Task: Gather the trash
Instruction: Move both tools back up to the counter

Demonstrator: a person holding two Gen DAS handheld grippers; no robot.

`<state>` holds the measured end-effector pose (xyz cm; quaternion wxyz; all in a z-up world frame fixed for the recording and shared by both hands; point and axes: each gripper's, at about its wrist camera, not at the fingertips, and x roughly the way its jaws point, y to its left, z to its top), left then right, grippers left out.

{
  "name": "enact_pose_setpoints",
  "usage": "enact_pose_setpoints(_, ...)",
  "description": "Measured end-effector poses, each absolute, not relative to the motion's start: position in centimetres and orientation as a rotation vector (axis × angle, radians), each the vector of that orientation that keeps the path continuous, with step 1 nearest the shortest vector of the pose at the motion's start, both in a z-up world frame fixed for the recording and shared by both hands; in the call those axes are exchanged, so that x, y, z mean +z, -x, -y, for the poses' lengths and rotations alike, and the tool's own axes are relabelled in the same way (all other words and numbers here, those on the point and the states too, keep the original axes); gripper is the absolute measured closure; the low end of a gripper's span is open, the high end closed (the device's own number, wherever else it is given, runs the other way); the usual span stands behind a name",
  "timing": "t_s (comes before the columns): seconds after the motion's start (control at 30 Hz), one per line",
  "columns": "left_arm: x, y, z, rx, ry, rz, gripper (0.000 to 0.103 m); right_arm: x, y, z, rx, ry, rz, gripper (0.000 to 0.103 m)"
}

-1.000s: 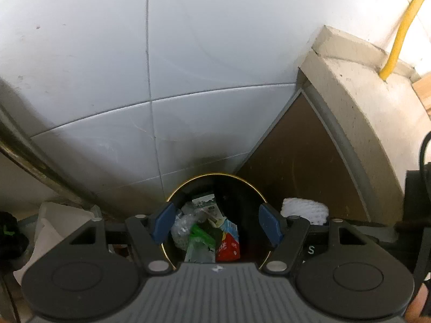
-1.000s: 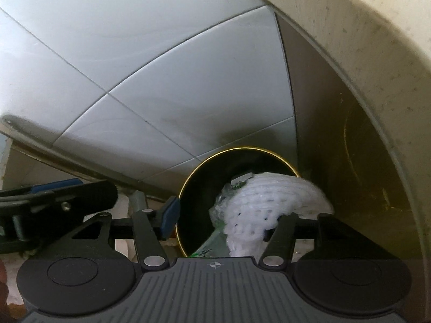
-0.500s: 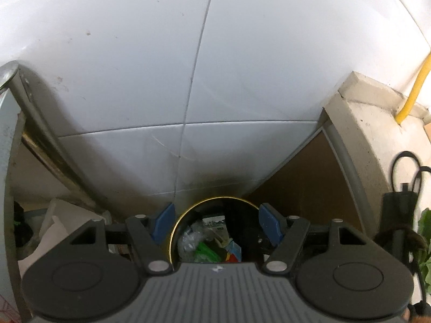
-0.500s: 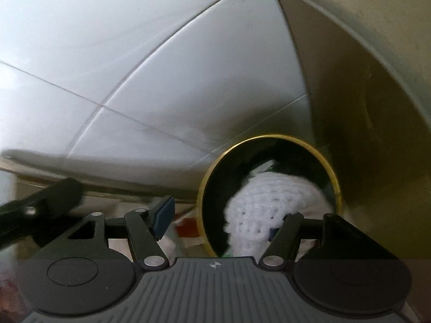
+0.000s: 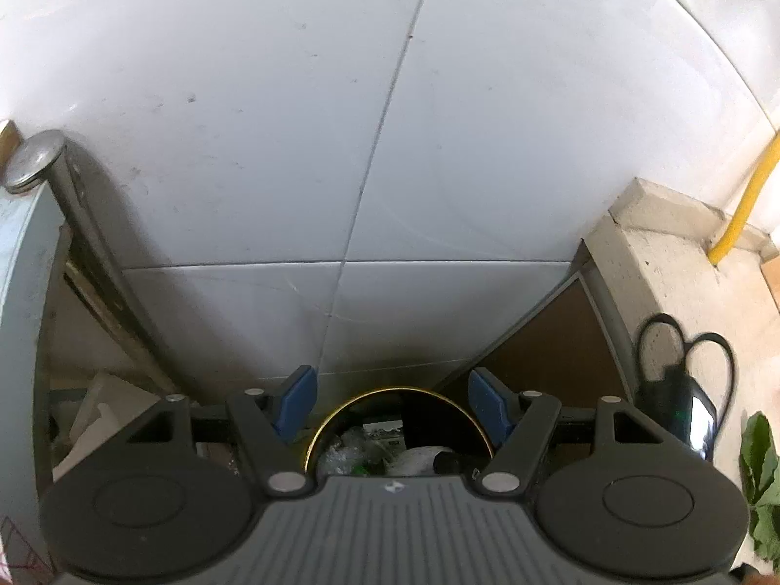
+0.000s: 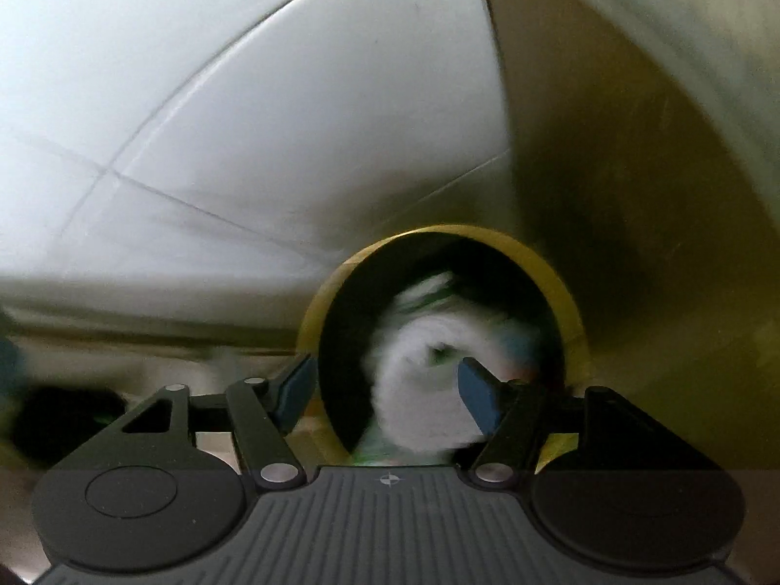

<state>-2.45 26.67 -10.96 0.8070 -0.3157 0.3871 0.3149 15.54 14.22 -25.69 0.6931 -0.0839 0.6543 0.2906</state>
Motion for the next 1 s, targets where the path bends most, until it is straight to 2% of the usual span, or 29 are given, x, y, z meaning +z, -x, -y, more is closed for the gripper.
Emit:
enact_pose_setpoints(0.2, -10.6, 2.7, -26.9, 0.677, 0.681, -0.809, 0.040, -22.3, -14.8, -14.0, 0.728, 0.119, -1.425, 0.033)
enact_pose_setpoints(0.5, -10.2, 3.1, -27.0, 0.642, 0.729, -0.774, 0.040, -12.7, -13.0, -9.5, 0.779, 0.116, -1.156, 0.030)
enact_pose_setpoints(0.73, -9.2, 1.5, -23.7, 0.498, 0.575, -0.794, 0.040, -6.3, -13.6, -1.2, 0.685, 0.049, -0.982, 0.028)
enact_pose_setpoints(1.0, -8.6, 0.0, -18.5, 0.330, 0.358, -0.815, 0.040, -3.7, -15.4, 7.7, 0.507, 0.050, -0.874, 0.027)
